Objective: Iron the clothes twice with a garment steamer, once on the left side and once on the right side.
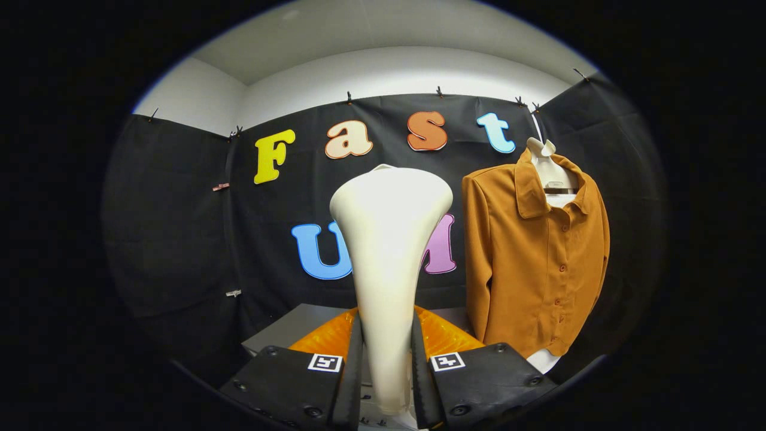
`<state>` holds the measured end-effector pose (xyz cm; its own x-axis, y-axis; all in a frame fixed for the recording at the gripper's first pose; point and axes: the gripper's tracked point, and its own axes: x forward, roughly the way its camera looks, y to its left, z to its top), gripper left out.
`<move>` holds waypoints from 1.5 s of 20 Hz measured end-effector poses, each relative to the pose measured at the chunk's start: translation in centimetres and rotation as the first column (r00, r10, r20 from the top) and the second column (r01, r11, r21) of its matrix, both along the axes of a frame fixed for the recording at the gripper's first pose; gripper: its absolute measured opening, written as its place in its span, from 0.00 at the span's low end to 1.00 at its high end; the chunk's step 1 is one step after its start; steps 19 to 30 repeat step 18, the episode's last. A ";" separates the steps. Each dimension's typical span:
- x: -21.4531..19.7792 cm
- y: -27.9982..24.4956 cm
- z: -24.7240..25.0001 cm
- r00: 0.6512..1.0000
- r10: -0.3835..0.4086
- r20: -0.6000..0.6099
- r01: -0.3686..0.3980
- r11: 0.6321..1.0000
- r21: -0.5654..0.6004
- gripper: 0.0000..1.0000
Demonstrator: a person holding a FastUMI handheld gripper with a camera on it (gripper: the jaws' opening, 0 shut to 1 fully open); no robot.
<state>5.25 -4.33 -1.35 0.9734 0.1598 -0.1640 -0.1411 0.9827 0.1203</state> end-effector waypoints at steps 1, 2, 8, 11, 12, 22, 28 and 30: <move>0.0 0.0 -0.1 1.000 0.000 0.000 0.000 1.000 -0.001 0.39; 0.0 0.0 -0.1 1.000 0.001 0.000 -0.001 1.000 -0.001 0.39; -0.2 0.2 0.1 1.000 0.008 0.006 -0.008 1.000 -0.008 0.39; -0.4 0.2 0.0 1.000 0.010 0.007 -0.010 1.000 -0.007 0.39; -0.5 0.2 0.0 1.000 0.012 0.007 -0.012 1.000 -0.007 0.39; -0.8 0.1 0.4 1.000 0.017 0.014 -0.017 1.000 -0.010 0.39; -0.8 0.1 0.4 1.000 0.017 0.014 -0.017 1.000 -0.010 0.39; -0.8 0.1 0.4 1.000 0.017 0.014 -0.017 1.000 -0.010 0.39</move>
